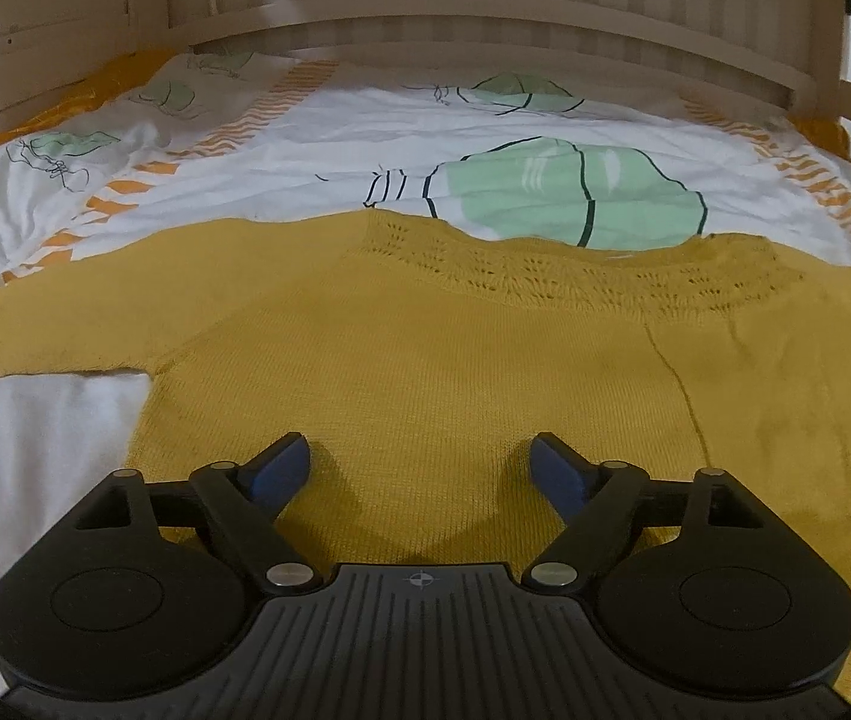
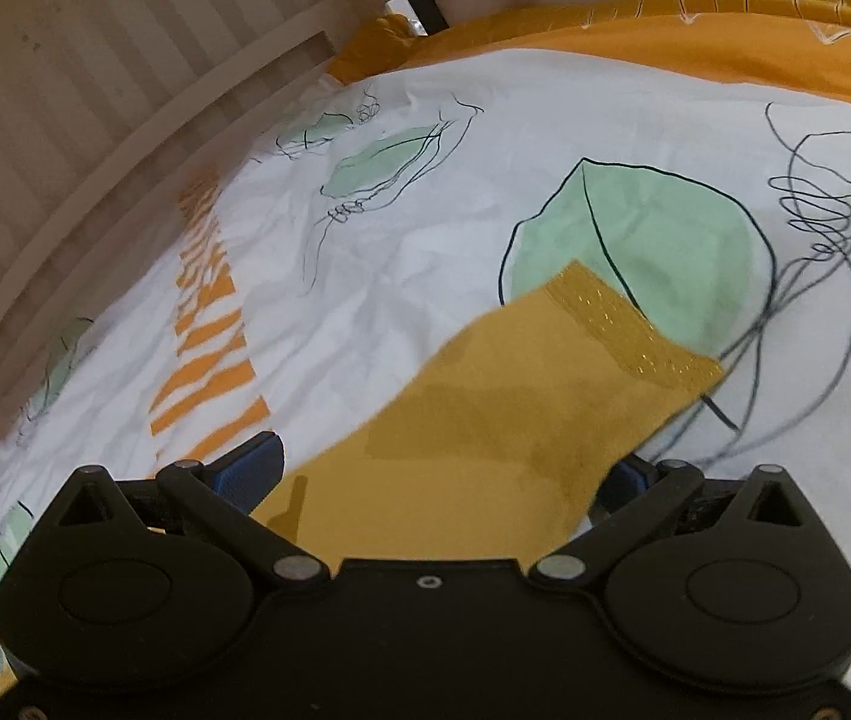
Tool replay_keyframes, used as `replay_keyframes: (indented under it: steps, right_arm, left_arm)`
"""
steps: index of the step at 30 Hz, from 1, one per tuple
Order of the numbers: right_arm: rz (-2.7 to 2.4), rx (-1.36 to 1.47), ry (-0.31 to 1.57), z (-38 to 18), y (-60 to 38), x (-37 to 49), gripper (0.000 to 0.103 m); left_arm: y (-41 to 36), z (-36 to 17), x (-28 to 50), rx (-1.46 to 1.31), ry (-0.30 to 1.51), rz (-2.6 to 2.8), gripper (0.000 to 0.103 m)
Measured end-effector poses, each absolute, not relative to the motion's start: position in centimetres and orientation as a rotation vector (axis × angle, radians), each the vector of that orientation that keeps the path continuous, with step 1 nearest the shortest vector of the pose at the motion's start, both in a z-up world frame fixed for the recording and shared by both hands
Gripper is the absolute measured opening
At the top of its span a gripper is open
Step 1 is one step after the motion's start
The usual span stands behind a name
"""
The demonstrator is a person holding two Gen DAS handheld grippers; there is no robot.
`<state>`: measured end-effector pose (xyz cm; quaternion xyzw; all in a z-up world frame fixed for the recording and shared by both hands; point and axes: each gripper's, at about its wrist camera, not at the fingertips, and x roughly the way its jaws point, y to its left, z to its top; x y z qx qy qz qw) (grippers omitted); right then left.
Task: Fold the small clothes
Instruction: 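Reach the right gripper to a sweater sleeve cuff and grasp it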
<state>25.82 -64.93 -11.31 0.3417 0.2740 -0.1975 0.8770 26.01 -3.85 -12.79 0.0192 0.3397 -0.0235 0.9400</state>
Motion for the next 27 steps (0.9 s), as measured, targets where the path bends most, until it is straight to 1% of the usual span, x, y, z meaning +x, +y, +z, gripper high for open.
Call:
replay_keyframes:
  steps: [3, 4, 5, 6, 8, 9, 10, 13, 19, 24, 27]
  right_arm:
    - [-0.414, 0.733, 0.562, -11.1, -65.1, 25.7, 0.103]
    - [-0.427, 0.73, 0.563, -10.9, -65.1, 25.7, 0.099]
    - [-0.45, 0.725, 0.564, -10.7, -65.0, 25.5, 0.088]
    - [-0.476, 0.717, 0.571, -10.6, -64.9, 25.4, 0.079]
    - [-0.522, 0.698, 0.596, -10.2, -64.8, 25.2, 0.035]
    - [-0.535, 0.688, 0.605, -9.9, -64.7, 25.1, 0.023]
    - [-0.529, 0.68, 0.598, -9.5, -64.5, 24.8, 0.016]
    - [-0.491, 0.662, 0.556, -7.7, -63.4, 24.2, 0.014]
    - [-0.308, 0.589, 0.513, -1.2, -57.0, 25.7, 0.014]
    - [-0.059, 0.507, 0.494, 4.6, -47.1, 27.5, 0.014]
    - [0.067, 0.493, 0.501, 6.3, -41.2, 28.4, 0.014]
  left_arm:
    - [-3.7, -12.9, 26.0, 0.031, 0.693, -0.051, 0.081]
    - [-3.6, -12.9, 26.0, 0.028, 0.692, -0.053, 0.082]
    - [-3.6, -12.9, 26.0, 0.025, 0.693, -0.054, 0.082]
    - [-3.6, -13.0, 26.0, 0.025, 0.693, -0.055, 0.082]
    - [-3.6, -13.0, 26.1, 0.026, 0.693, -0.055, 0.083]
    - [-3.5, -13.0, 26.1, 0.025, 0.692, -0.055, 0.083]
    - [-3.5, -13.0, 26.1, 0.024, 0.693, -0.055, 0.083]
    - [-3.5, -13.0, 26.1, 0.023, 0.694, -0.056, 0.084]
    - [-3.6, -12.9, 26.1, 0.03, 0.702, -0.055, 0.084]
    - [-3.4, -12.6, 26.5, 0.035, 0.73, -0.069, 0.083]
    - [-2.8, -12.0, 26.5, 0.026, 0.767, -0.091, 0.083]
